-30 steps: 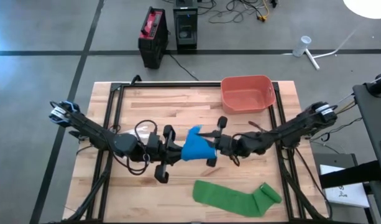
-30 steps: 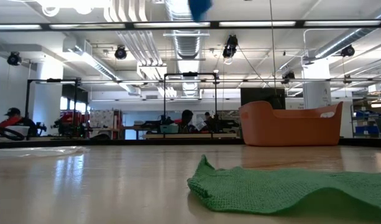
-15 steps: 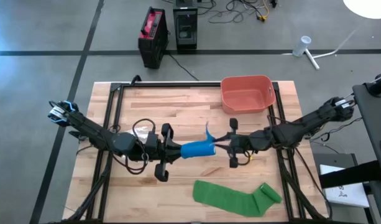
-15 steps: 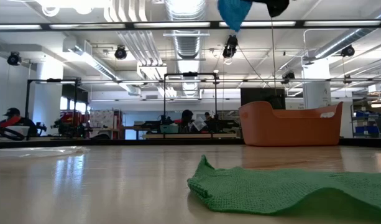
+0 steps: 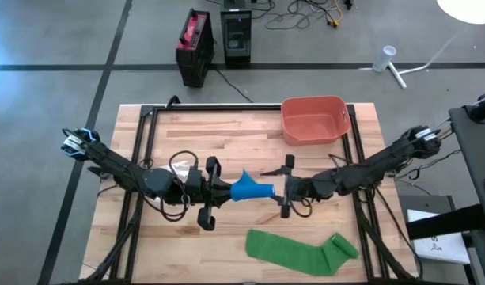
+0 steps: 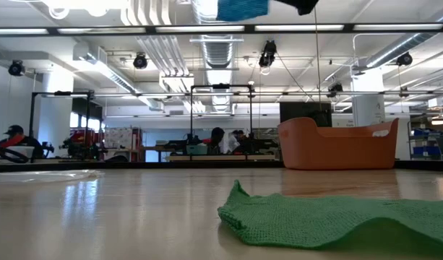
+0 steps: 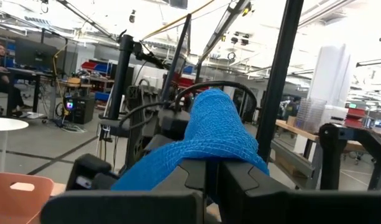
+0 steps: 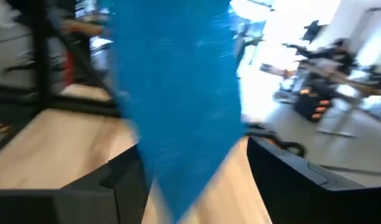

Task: Roll bandage
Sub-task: Roll the blue bandage

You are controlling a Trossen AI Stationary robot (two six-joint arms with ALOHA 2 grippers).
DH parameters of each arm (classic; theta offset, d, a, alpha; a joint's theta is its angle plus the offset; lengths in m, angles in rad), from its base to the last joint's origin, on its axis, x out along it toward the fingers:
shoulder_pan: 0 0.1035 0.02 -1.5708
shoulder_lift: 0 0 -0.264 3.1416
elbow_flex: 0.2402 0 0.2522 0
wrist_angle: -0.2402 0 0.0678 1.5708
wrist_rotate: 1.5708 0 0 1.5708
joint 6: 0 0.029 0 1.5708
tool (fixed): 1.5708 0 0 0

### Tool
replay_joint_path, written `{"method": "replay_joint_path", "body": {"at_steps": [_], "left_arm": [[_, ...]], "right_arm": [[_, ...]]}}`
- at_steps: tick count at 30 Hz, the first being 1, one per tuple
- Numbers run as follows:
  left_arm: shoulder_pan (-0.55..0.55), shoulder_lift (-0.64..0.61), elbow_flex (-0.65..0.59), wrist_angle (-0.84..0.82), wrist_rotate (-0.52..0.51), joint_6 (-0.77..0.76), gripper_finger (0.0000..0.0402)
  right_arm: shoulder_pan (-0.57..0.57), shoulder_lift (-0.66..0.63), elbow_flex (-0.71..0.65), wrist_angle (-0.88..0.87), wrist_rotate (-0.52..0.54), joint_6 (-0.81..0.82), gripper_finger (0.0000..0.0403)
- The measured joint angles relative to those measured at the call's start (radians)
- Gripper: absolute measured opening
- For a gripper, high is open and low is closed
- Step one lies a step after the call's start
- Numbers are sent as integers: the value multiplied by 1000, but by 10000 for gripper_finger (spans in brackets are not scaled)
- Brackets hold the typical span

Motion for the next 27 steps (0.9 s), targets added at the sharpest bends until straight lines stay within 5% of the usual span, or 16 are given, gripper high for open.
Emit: {"method": "replay_joint_path", "body": {"at_steps": [5, 14, 22, 27], "left_arm": [[0, 0, 0, -1, -1, -1, 5], [0, 0, 0, -16, -3, -8, 5], [-1, 0, -4, -22, 74, -52, 5], [-9, 8, -7, -62, 222, -59, 5]], "right_arm": [[-11, 117, 6, 187, 19, -59, 246], [-23, 192, 85, 186, 41, -49, 185], [-37, 118, 121, -4, 73, -117, 19], [-39, 55, 117, -85, 101, -277, 4]]}}
